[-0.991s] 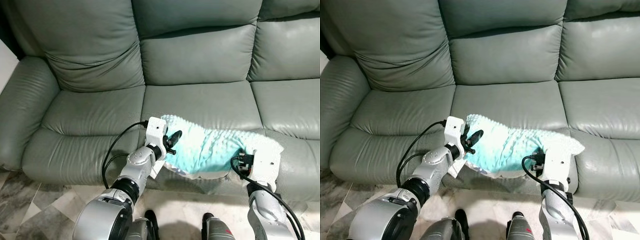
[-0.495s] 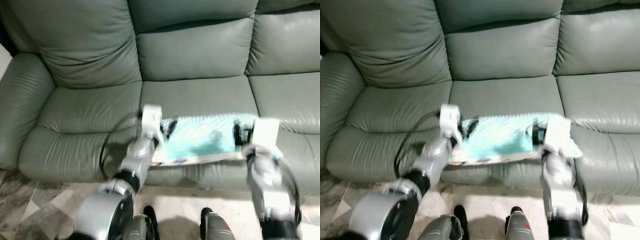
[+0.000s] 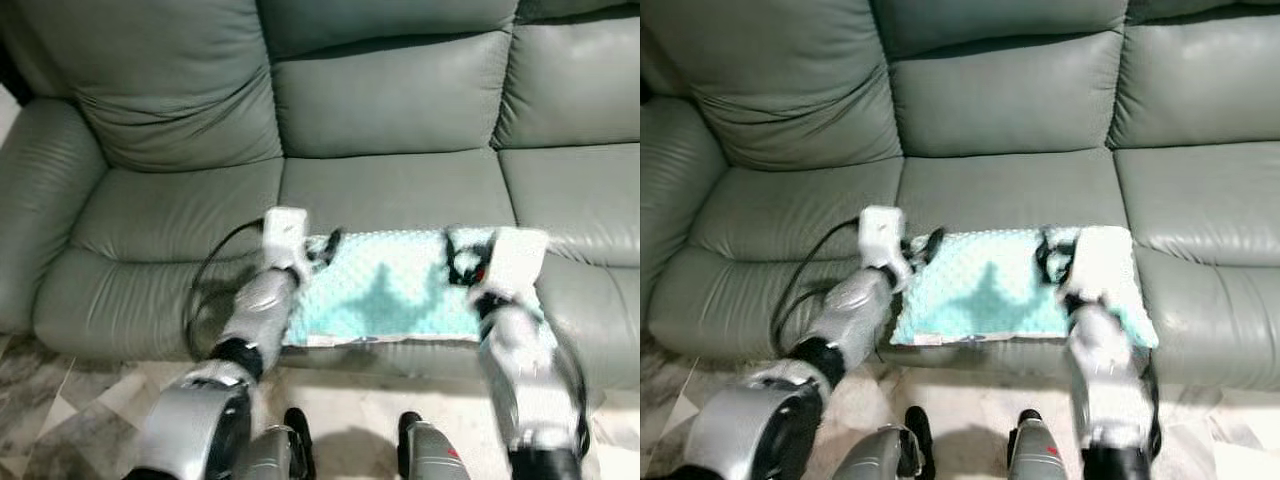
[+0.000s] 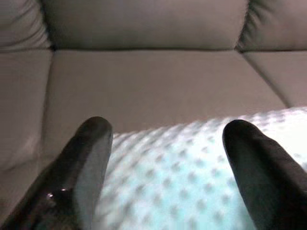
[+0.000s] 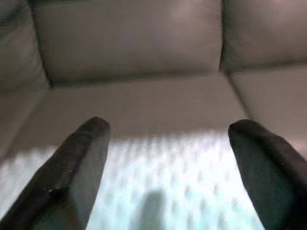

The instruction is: Move the pillow to the sofa

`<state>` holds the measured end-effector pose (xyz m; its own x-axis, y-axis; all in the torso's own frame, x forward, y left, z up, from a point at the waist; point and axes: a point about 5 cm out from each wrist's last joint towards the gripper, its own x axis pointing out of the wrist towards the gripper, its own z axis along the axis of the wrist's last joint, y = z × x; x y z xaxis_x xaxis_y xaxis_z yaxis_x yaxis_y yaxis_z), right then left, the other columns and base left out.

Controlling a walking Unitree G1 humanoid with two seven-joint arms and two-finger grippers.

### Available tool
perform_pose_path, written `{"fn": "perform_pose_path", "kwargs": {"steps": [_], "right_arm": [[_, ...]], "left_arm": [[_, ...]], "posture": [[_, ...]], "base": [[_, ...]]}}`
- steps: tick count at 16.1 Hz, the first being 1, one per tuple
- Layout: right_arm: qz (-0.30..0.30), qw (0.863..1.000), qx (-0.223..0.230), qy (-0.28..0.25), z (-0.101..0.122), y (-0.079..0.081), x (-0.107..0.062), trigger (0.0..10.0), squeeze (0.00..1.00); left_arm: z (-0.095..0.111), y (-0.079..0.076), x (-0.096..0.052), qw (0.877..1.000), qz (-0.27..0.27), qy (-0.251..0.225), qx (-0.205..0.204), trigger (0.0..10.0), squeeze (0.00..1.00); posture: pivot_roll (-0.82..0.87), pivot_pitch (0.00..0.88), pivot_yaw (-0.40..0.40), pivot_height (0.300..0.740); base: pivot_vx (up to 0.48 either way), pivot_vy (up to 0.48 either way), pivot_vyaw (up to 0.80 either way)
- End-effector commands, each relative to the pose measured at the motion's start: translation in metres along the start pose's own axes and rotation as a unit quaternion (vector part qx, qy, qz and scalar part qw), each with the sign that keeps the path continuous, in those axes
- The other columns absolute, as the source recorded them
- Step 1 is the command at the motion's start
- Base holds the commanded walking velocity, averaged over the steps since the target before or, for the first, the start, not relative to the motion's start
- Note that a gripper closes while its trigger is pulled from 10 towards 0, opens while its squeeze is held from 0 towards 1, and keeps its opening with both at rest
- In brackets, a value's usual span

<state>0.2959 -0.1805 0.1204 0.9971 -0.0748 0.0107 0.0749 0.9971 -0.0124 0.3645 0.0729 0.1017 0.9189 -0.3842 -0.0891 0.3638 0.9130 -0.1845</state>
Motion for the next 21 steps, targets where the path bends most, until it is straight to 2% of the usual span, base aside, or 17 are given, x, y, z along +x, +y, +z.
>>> {"fn": "perform_pose_path", "kwargs": {"steps": [1, 2, 3, 4, 5, 6, 8, 9, 10, 13, 15, 16, 17, 18, 19, 21], "right_arm": [[0.004, 1.0, 0.004, 0.018, -0.005, 0.005, -0.01, 10.0, 1.0], [0.003, 0.999, 0.005, 0.042, -0.011, 0.005, -0.018, 10.0, 1.0], [0.014, 0.996, 0.005, 0.087, -0.021, 0.008, -0.029, 10.0, 1.0], [0.028, 0.991, 0.004, 0.135, -0.033, 0.01, -0.041, 10.0, 1.0], [0.032, 0.989, 0.005, 0.147, -0.036, 0.011, -0.044, 10.0, 1.0], [0.059, 0.974, 0.003, 0.217, -0.055, 0.012, -0.059, 10.0, 1.0], [0.076, 0.963, 0.008, 0.259, -0.067, 0.013, -0.069, 10.0, 1.0], [0.092, 0.955, 0.014, 0.281, -0.075, 0.016, -0.071, 10.0, 0.96], [0.104, 0.95, 0.021, 0.295, -0.079, 0.019, -0.072, 10.0, 0.91], [0.116, 0.943, 0.012, 0.313, -0.091, 0.02, -0.069, 10.0, 0.91], [0.123, 0.936, 0.003, 0.33, -0.101, 0.014, -0.071, 10.0, 0.91], [0.118, 0.933, -0.005, 0.339, -0.106, 0.007, -0.069, 10.0, 0.72], [0.116, 0.934, -0.006, 0.339, -0.107, 0.004, -0.067, 10.0, 0.7], [0.116, 0.934, -0.006, 0.339, -0.106, 0.003, -0.066, 10.0, 0.6], [0.112, 0.937, -0.017, 0.331, -0.105, -0.002, -0.06, 10.0, 0.0], [0.107, 0.939, -0.016, 0.326, -0.108, -0.007, -0.058, 10.0, 0.0]], "left_arm": [[-0.003, 0.013, -0.007, 1.0, 0.009, -0.001, -0.001, 10.0, 1.0], [-0.008, 0.025, -0.013, 1.0, 0.013, 0.01, -0.002, 10.0, 1.0], [-0.022, 0.032, -0.022, 0.999, 0.009, 0.048, 0.004, 10.0, 1.0], [-0.04, 0.038, -0.034, 0.996, 0.002, 0.086, 0.009, 10.0, 1.0], [-0.044, 0.039, -0.037, 0.996, -0.002, 0.091, 0.006, 10.0, 1.0], [-0.073, 0.044, -0.056, 0.986, -0.021, 0.162, 0.018, 10.0, 1.0], [-0.098, 0.041, -0.072, 0.97, -0.045, 0.239, 0.002, 10.0, 1.0], [-0.109, 0.036, -0.08, 0.961, -0.071, 0.268, -0.003, 10.0, 1.0], [-0.114, 0.034, -0.085, 0.957, -0.075, 0.279, -0.003, 10.0, 1.0], [-0.124, 0.035, -0.091, 0.952, -0.056, 0.3, -0.015, 10.0, 1.0], [-0.127, 0.032, -0.091, 0.948, -0.057, 0.314, -0.012, 10.0, 1.0], [-0.131, 0.027, -0.091, 0.94, -0.061, 0.335, -0.013, 10.0, 1.0], [-0.133, 0.024, -0.092, 0.936, -0.068, 0.345, -0.008, 10.0, 1.0], [-0.134, 0.021, -0.091, 0.935, -0.07, 0.349, -0.007, 10.0, 0.81], [-0.136, 0.01, -0.087, 0.934, -0.075, 0.348, -0.012, 10.0, 0.0], [-0.137, 0.002, -0.084, 0.935, -0.072, 0.347, -0.013, 10.0, 0.0]], "posture": [[-0.08, 0.333, 0.174, 0.74], [-0.08, 0.328, 0.174, 0.74], [-0.07, 0.321, 0.174, 0.74], [-0.07, 0.313, 0.173, 0.74], [-0.07, 0.312, 0.174, 0.74], [-0.08, 0.308, 0.172, 0.74], [-0.08, 0.302, 0.168, 0.74], [-0.07, 0.3, 0.165, 0.74], [-0.07, 0.299, 0.163, 0.74], [-0.08, 0.306, 0.164, 0.74], [-0.07, 0.314, 0.167, 0.74], [-0.07, 0.317, 0.169, 0.74], [-0.07, 0.319, 0.168, 0.74], [-0.07, 0.32, 0.169, 0.74], [-0.07, 0.324, 0.171, 0.74], [-0.07, 0.331, 0.173, 0.74]], "base": [[0.0, 0.0, 0.0], [0.0, 0.0, 0.0], [0.0, 0.0, 0.0], [0.0, 0.0, 0.0], [0.0, 0.0, 0.0], [0.0, 0.0, 0.0], [0.0, 0.0, 0.0], [0.0, 0.0, 0.0], [0.0, 0.0, 0.0], [0.0, 0.0, 0.0], [0.0, 0.0, 0.0], [0.0, 0.0, 0.0], [0.0, 0.0, 0.0], [0.0, 0.0, 0.0], [0.0, 0.0, 0.0], [0.0, 0.0, 0.0]]}}
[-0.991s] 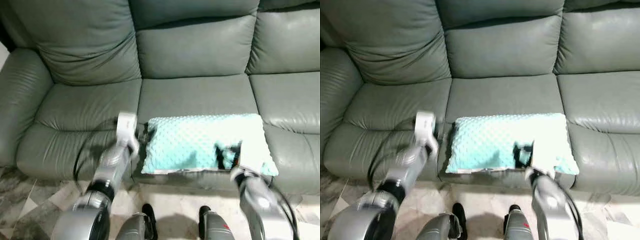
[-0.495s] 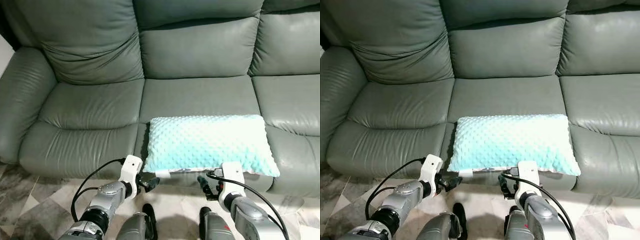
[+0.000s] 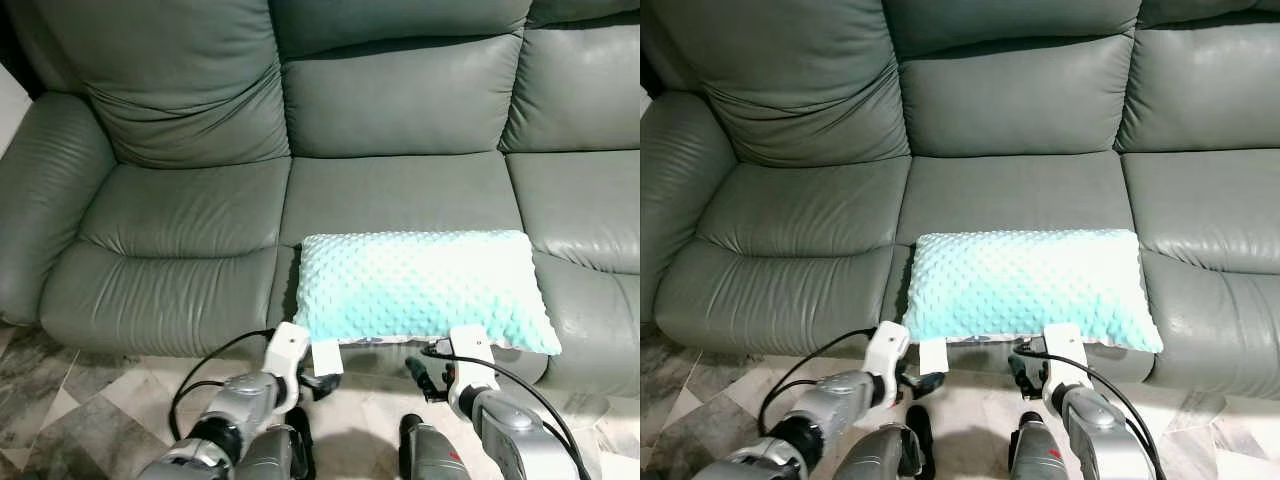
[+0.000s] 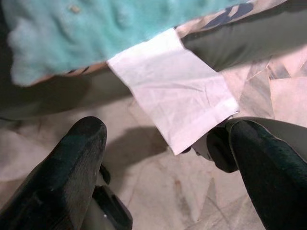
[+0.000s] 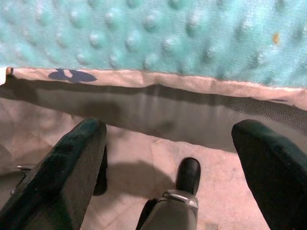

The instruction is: Move the pillow to the sofa

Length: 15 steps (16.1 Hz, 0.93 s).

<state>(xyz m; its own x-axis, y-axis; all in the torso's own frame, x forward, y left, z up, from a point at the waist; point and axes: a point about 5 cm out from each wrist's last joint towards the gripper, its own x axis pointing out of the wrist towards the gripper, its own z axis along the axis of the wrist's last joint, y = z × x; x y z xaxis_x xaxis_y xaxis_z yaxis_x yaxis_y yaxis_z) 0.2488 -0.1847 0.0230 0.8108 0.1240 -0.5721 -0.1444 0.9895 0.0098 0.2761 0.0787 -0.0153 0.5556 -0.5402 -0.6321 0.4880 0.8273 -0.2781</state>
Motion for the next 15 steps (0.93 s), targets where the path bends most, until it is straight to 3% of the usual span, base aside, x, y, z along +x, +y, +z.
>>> {"fn": "perform_pose_path", "kwargs": {"steps": [1, 6, 11, 15], "right_arm": [[-0.001, 1.0, 0.007, 0.023, -0.016, -0.001, 0.001, 10.0, 0.0], [0.012, 1.0, -0.006, 0.02, -0.016, -0.009, 0.022, 10.0, 0.0], [0.005, 1.0, -0.012, -0.016, -0.003, -0.019, 0.033, 10.0, 0.0], [0.005, 0.999, -0.006, -0.031, -0.002, -0.016, 0.038, 10.0, 0.0]], "left_arm": [[-0.013, 0.005, -0.002, 0.999, 0.022, 0.019, -0.014, 10.0, 0.0], [-0.012, 0.004, 0.001, 0.996, 0.066, 0.021, -0.051, 10.0, 0.0], [-0.003, 0.008, 0.002, 0.993, 0.105, 0.017, -0.05, 10.0, 0.0], [0.001, 0.008, 0.003, 0.993, 0.114, 0.018, -0.028, 10.0, 0.0]], "posture": [[-0.07, 0.333, 0.174, 0.74], [-0.06, 0.351, 0.18, 0.74], [-0.06, 0.372, 0.186, 0.74], [-0.06, 0.381, 0.194, 0.74]], "base": [[0.0, 0.0, 0.0], [0.0, 0.0, 0.0], [0.0, 0.0, 0.0], [0.0, 0.0, 0.0]]}}
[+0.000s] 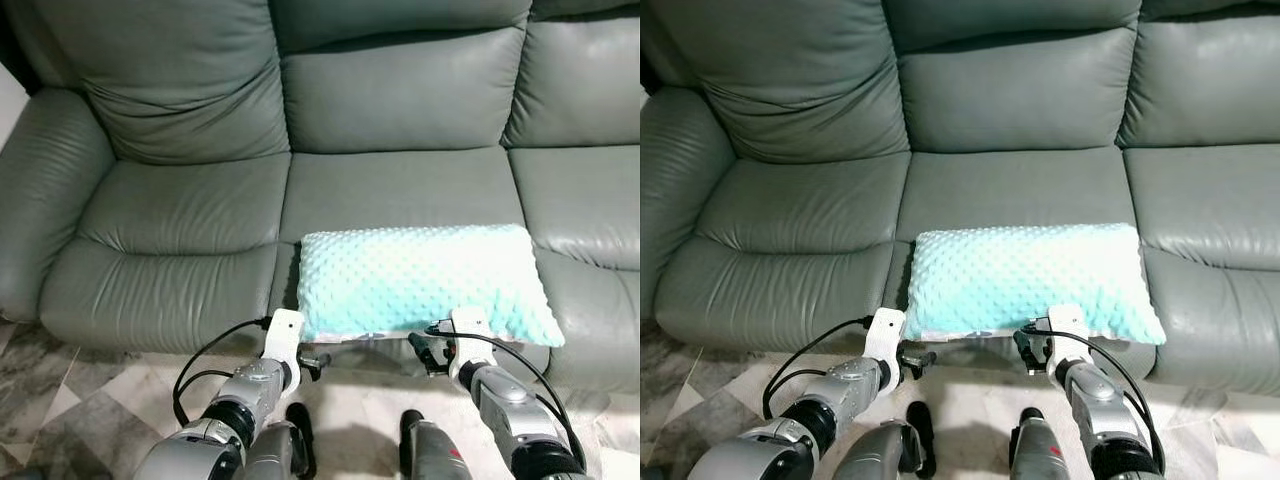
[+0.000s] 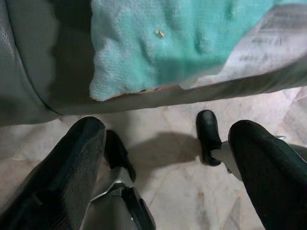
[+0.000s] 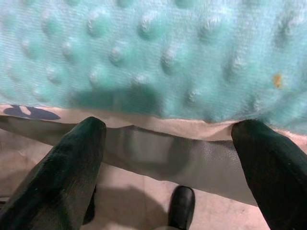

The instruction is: Move the pillow to the sofa

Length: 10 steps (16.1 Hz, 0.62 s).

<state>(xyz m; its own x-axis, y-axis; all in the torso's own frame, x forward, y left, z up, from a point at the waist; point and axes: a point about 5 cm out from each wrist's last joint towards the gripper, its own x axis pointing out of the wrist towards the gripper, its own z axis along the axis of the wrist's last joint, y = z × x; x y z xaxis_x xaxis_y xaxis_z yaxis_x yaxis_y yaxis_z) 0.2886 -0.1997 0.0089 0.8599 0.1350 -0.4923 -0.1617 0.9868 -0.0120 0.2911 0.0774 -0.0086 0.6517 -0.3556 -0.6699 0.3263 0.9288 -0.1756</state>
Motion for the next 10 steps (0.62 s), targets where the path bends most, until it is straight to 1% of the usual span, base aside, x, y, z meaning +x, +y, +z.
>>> {"fn": "perform_pose_path", "kwargs": {"steps": [1, 4, 7, 8, 10], "right_arm": [[0.004, 1.0, 0.009, 0.014, -0.012, 0.006, -0.001, 10.0, 0.0], [0.01, 1.0, 0.01, -0.005, -0.005, 0.011, 0.004, 10.0, 0.0], [0.009, 1.0, 0.011, -0.022, -0.001, 0.011, 0.005, 10.0, 0.0], [0.007, 0.999, 0.012, -0.03, 0.001, 0.011, 0.006, 10.0, 0.0], [0.008, 0.999, 0.012, -0.039, 0.003, 0.011, 0.006, 10.0, 0.0]], "left_arm": [[-0.013, 0.004, -0.001, 1.0, 0.011, 0.024, 0.001, 10.0, 0.0], [-0.009, 0.009, -0.002, 0.999, 0.036, 0.019, 0.023, 10.0, 0.0], [-0.005, 0.01, -0.002, 0.998, 0.052, 0.011, 0.022, 10.0, 0.0], [-0.001, 0.011, -0.001, 0.997, 0.067, 0.003, 0.033, 10.0, 0.0], [0.003, 0.009, -0.001, 0.997, 0.068, -0.005, 0.033, 10.0, 0.0]], "posture": [[-0.05, 0.381, 0.194, 0.74], [-0.05, 0.386, 0.194, 0.74], [-0.05, 0.387, 0.195, 0.74], [-0.05, 0.39, 0.197, 0.74], [-0.05, 0.39, 0.199, 0.74]], "base": [[0.0, 0.0, 0.0], [0.0, 0.0, 0.0], [0.0, 0.0, 0.0], [0.0, 0.0, 0.0], [0.0, 0.0, 0.0]]}}
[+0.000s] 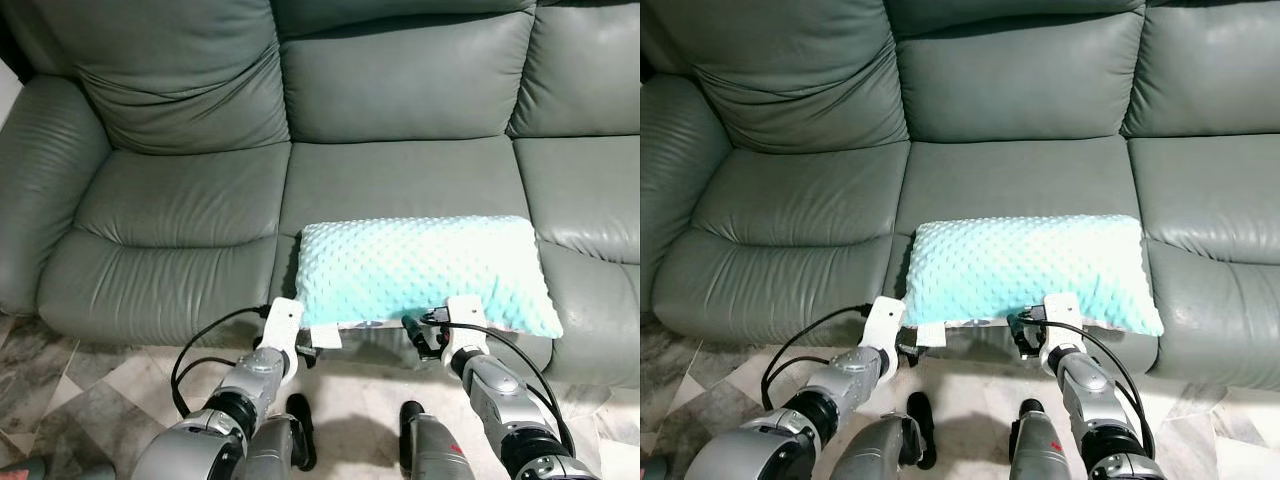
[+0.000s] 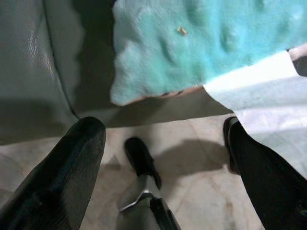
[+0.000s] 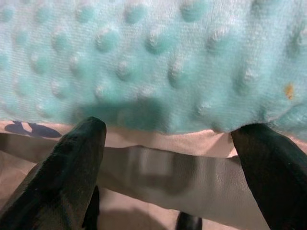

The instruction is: Move the pillow to the sofa

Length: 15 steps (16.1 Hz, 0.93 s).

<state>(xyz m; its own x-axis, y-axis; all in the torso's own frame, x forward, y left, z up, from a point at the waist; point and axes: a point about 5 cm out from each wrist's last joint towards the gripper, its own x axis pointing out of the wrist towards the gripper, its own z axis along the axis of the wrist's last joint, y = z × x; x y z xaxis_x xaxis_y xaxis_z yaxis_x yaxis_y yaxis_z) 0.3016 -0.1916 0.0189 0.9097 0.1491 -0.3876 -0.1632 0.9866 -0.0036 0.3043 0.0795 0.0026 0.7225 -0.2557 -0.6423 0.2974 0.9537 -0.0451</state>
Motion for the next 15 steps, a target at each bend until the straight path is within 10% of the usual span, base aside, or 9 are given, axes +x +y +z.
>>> {"fn": "perform_pose_path", "kwargs": {"steps": [1, 15], "right_arm": [[0.006, 1.0, 0.005, 0.016, -0.012, 0.006, -0.002, 10.0, 0.0], [-0.003, 0.997, 0.045, -0.059, 0.013, 0.021, 0.009, 10.0, 0.0]], "left_arm": [[-0.012, 0.003, -0.001, 1.0, 0.011, 0.019, -0.005, 10.0, 0.0], [0.025, -0.017, 0.003, 0.999, 0.021, -0.042, 0.019, 10.0, 0.0]], "posture": [[-0.05, 0.39, 0.199, 0.74], [-0.04, 0.398, 0.207, 0.74]], "base": [[0.0, 0.0, 0.0], [0.0, 0.0, 0.0]]}}
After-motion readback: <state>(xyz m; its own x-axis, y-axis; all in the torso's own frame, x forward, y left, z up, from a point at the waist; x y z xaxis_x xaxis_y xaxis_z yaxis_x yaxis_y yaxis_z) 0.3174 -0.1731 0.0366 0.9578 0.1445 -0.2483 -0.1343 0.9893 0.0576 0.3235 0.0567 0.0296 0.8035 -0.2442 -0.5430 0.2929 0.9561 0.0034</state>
